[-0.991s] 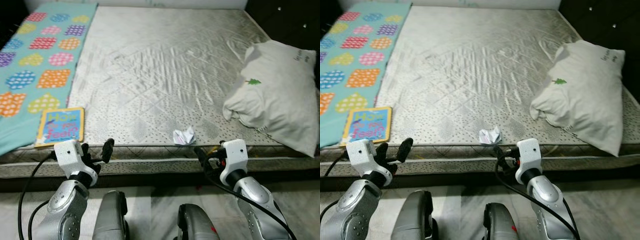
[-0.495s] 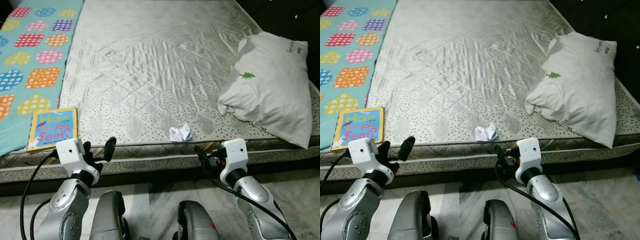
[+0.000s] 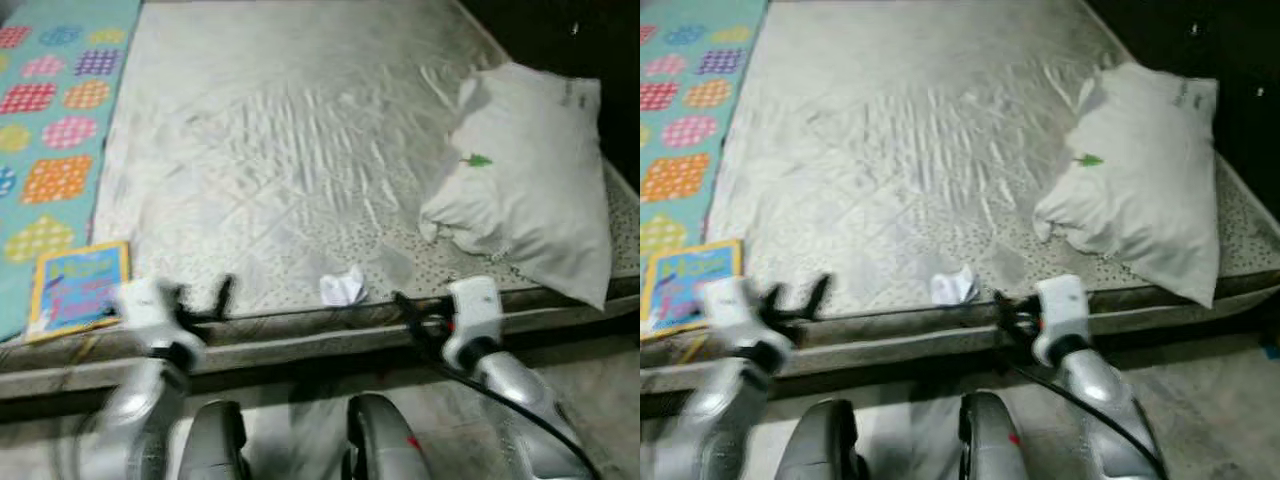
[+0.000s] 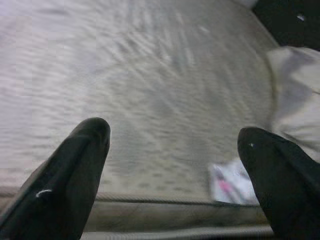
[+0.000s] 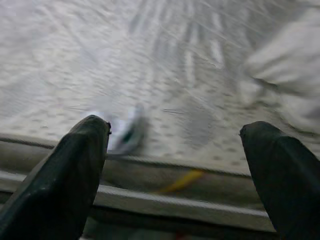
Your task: Clean up the room
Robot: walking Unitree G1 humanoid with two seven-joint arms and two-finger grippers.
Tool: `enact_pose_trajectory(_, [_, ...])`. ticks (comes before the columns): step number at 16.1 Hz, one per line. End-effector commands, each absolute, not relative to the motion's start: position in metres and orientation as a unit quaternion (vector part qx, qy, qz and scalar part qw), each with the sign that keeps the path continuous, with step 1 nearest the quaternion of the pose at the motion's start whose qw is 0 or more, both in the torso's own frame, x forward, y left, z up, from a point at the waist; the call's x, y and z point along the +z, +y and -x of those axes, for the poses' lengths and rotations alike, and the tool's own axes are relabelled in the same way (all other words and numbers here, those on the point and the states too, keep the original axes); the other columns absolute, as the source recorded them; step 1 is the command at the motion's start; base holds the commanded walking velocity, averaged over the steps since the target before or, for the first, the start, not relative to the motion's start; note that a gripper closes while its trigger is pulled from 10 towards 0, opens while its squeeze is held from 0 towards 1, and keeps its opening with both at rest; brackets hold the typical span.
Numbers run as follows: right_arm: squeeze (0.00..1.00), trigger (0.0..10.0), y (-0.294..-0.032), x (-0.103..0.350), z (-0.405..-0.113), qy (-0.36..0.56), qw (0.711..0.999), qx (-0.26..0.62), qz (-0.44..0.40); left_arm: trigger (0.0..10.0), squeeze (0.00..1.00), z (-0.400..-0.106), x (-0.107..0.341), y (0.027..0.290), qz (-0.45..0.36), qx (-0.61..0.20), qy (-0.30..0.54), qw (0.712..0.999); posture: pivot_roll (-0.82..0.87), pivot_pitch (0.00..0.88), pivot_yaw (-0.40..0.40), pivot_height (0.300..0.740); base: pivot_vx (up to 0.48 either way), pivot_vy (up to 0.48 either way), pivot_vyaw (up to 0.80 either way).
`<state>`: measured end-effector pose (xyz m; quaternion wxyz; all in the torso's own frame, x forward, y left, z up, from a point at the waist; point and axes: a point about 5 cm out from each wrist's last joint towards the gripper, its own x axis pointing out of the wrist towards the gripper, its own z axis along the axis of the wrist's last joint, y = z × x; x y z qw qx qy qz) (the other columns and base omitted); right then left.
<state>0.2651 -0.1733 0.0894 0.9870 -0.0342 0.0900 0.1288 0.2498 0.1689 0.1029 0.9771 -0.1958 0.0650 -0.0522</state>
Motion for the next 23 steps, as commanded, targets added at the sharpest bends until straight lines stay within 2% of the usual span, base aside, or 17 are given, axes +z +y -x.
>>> enact_pose_trajectory(1, [0.0, 10.0, -0.1674, 0.0904, -0.2653, 0.088, 0.986, 0.139, 0.026, 10.0, 0.0, -0.2473, 0.1034, 0.1804, 0.187, -0.037, 0.064, 0.98, -0.13, 0.192, -0.044, 0.625, 0.33, 0.0, 0.0])
enact_pose_trajectory(7, [0.0, 10.0, -0.1666, 0.0893, -0.264, 0.089, 0.985, 0.146, 0.025, 10.0, 0.0, -0.2469, 0.1, 0.1799, 0.188, -0.038, 0.074, 0.979, -0.13, 0.18, -0.044, 0.625, 0.0, 0.0, 0.0])
enact_pose_trajectory(13, [0.0, 10.0, -0.1652, 0.0879, -0.2628, 0.093, 0.983, 0.158, 0.024, 10.0, 0.0, -0.2467, 0.0987, 0.1804, 0.19, -0.036, 0.077, 0.978, -0.13, 0.175, -0.043, 0.55, 0.0, 0.0, 0.0])
enact_pose_trajectory(18, [0.0, 10.0, -0.1621, 0.0873, -0.264, 0.1, 0.978, 0.178, 0.033, 10.0, 0.0, -0.2473, 0.0994, 0.1806, 0.19, -0.034, 0.077, 0.978, -0.12, 0.181, -0.044, 0.55, 0.0, 0.0, 0.0])
enact_pose_trajectory(23, [0.0, 10.0, -0.1619, 0.0871, -0.2648, 0.101, 0.979, 0.175, 0.03, 10.0, 0.0, -0.2486, 0.0998, 0.181, 0.192, -0.035, 0.076, 0.978, -0.13, 0.186, -0.041, 0.55, 0.0, 0.0, 0.8])
